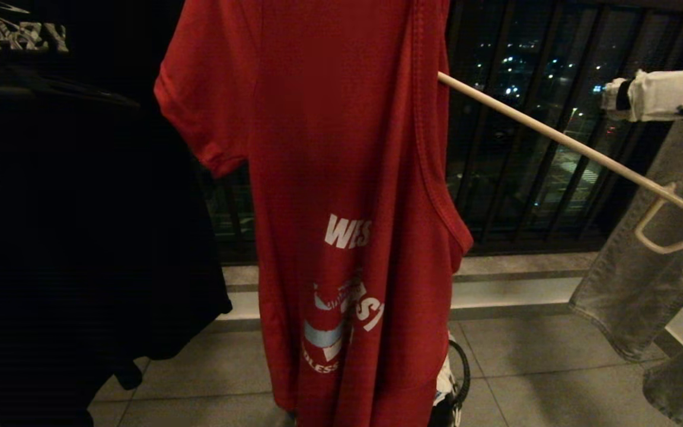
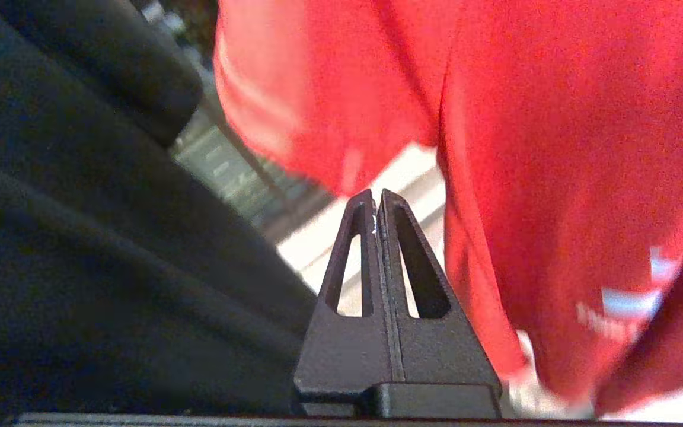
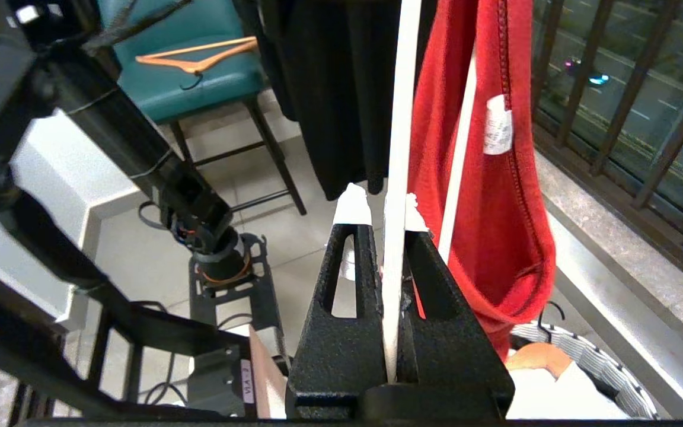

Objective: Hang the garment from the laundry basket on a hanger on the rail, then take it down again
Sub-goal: Hang the clothes on the clothes rack

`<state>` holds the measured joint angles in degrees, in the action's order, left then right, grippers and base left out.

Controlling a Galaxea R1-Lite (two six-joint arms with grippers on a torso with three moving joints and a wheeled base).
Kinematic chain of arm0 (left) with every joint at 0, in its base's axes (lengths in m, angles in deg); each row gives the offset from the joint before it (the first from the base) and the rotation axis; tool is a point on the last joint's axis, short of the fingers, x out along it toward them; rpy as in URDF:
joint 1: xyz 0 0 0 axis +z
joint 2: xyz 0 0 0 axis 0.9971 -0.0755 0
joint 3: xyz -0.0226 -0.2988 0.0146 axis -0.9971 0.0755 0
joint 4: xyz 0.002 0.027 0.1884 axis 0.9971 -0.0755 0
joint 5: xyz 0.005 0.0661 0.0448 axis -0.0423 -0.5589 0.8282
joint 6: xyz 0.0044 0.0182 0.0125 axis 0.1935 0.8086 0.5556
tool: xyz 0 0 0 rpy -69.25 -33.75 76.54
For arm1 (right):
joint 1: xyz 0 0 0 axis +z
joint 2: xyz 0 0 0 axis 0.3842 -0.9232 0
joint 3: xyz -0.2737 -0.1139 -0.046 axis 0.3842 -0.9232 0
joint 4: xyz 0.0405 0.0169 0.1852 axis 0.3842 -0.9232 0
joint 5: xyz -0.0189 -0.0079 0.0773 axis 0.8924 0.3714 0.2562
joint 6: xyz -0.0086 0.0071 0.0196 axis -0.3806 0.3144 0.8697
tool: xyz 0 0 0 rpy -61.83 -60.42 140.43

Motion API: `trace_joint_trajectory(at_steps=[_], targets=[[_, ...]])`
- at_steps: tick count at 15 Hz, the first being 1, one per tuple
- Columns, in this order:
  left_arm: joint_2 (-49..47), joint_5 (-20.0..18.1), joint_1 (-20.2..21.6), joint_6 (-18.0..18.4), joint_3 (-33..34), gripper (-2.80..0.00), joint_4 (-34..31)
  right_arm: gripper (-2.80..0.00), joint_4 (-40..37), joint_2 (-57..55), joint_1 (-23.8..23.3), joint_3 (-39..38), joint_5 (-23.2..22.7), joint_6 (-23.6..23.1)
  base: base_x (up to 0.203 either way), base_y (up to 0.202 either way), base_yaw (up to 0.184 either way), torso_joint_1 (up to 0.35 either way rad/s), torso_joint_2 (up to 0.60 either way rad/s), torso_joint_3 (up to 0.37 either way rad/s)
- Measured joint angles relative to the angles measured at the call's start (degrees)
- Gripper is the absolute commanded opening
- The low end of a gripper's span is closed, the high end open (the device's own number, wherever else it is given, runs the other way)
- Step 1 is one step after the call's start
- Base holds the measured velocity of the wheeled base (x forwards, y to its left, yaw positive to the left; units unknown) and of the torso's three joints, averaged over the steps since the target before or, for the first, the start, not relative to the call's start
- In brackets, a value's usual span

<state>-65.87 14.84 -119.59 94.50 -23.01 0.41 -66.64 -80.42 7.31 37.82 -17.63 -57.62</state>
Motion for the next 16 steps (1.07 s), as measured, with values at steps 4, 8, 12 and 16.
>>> trace_joint_trajectory(at_steps=[4, 8, 12, 16], targets=[[-3.72, -0.84, 5.23, -0.31, -1.31, -2.8, 9.06, -2.8, 0.05, -2.81, -1.88, 0.69, 1.37, -0.36, 0.0, 0.0, 0.0, 0.0, 0.0, 0.0], [-7.87, -13.54, 12.97, 0.44, -7.78, -2.8, 7.45, -2.8, -0.22, -7.31, -3.79, 2.93, 1.24, -3.25, 0.0, 0.0, 0.0, 0.0, 0.0, 0.0], [-12.8, -25.7, 21.08, 2.62, -18.25, -2.8, -1.71, -2.8, -0.52, -11.1, -4.16, 3.67, 0.81, -7.56, 0.0, 0.0, 0.0, 0.0, 0.0, 0.0], [-17.37, -33.11, 25.51, 12.5, -24.4, -2.8, -10.15, -2.8, -1.69, -12.85, -3.62, 3.43, 0.71, -10.91, 0.0, 0.0, 0.0, 0.0, 0.0, 0.0]])
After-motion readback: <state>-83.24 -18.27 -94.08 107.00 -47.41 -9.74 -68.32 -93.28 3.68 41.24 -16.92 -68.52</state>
